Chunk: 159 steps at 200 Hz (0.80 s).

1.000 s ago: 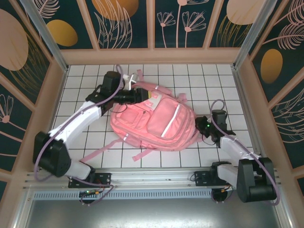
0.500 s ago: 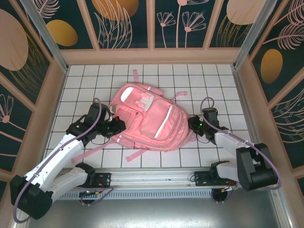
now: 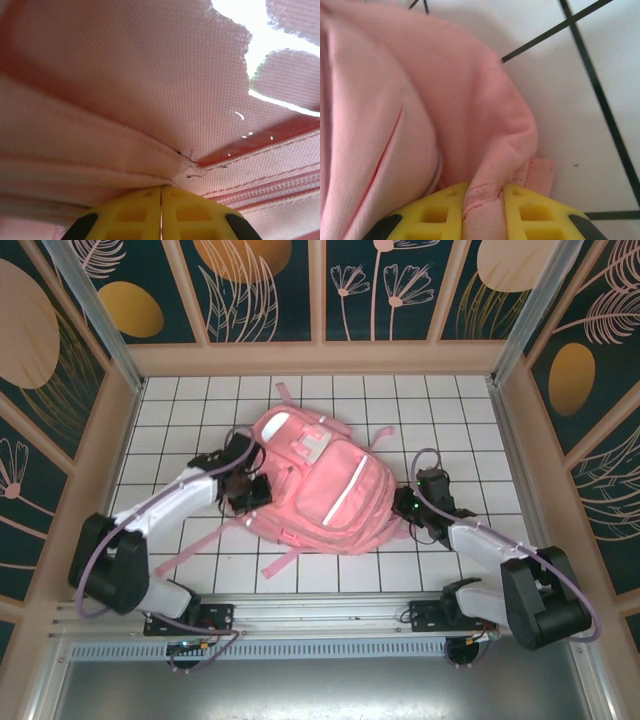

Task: Pack the student bag
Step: Rotate the student bag at the top-center of the table.

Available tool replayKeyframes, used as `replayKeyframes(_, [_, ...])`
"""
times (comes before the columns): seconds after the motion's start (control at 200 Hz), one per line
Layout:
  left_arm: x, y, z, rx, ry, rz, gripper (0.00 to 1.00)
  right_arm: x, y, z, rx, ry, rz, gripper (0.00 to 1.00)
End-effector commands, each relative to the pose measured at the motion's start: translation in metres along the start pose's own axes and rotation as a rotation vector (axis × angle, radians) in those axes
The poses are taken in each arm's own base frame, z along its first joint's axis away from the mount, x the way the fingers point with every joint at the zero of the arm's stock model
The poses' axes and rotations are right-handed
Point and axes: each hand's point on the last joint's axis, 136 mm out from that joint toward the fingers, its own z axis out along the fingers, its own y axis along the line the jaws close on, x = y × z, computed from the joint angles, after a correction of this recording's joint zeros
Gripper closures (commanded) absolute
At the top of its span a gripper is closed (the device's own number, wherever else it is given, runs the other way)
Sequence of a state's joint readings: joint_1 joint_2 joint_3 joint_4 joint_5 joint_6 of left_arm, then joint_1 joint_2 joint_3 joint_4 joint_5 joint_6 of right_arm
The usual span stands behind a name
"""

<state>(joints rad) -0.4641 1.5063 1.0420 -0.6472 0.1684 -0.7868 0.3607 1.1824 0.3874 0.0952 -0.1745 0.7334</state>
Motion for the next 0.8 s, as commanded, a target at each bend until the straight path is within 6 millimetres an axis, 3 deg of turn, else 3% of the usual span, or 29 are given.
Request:
replayKeyframes(0.0, [-0.104,-0.060,-0.010,0.134,-0.288,0.039,0.91,0.042,0.037,-0.005,-0.146,0.115,-0.157,0.81])
replayKeyframes(0.045, [-0.129,-0.076,-0.015,0.196,-0.319,0.013,0.92,0.052,0.043,-0.004,-0.164,0.128,-0.197,0.80])
replayKeyframes(0.07, [-0.141,-0.082,-0.008,0.218,-0.321,0.006,0.92,0.055,0.044,-0.003,-0.174,0.132,-0.208,0.80])
replayKeyframes(0.165, [-0.180,-0.111,-0.011,0.251,-0.375,0.034,0.91,0.083,0.074,-0.005,-0.292,0.209,-0.315,0.74])
replayKeyframes(0.26, [-0.206,-0.126,-0.022,0.231,-0.408,0.068,0.89,0.101,0.105,-0.005,-0.333,0.245,-0.454,0.62])
replayKeyframes(0.35, [-0.216,-0.129,-0.047,0.219,-0.471,0.093,0.86,0.106,0.132,-0.004,-0.361,0.234,-0.549,0.50])
replayKeyframes(0.475, [-0.208,-0.122,-0.075,0.192,-0.504,0.137,0.82,0.096,0.153,-0.015,-0.401,0.178,-0.602,0.39])
replayKeyframes(0.635, [-0.171,-0.113,-0.087,0.231,-0.451,0.195,0.79,0.067,0.145,-0.046,-0.397,0.048,-0.629,0.31])
replayKeyframes(0.71, [-0.150,-0.110,-0.093,0.287,-0.430,0.208,0.78,0.047,0.140,-0.062,-0.419,-0.022,-0.570,0.32])
replayKeyframes(0.791, [-0.133,-0.107,-0.094,0.334,-0.405,0.217,0.78,0.023,0.136,-0.079,-0.438,-0.114,-0.484,0.40])
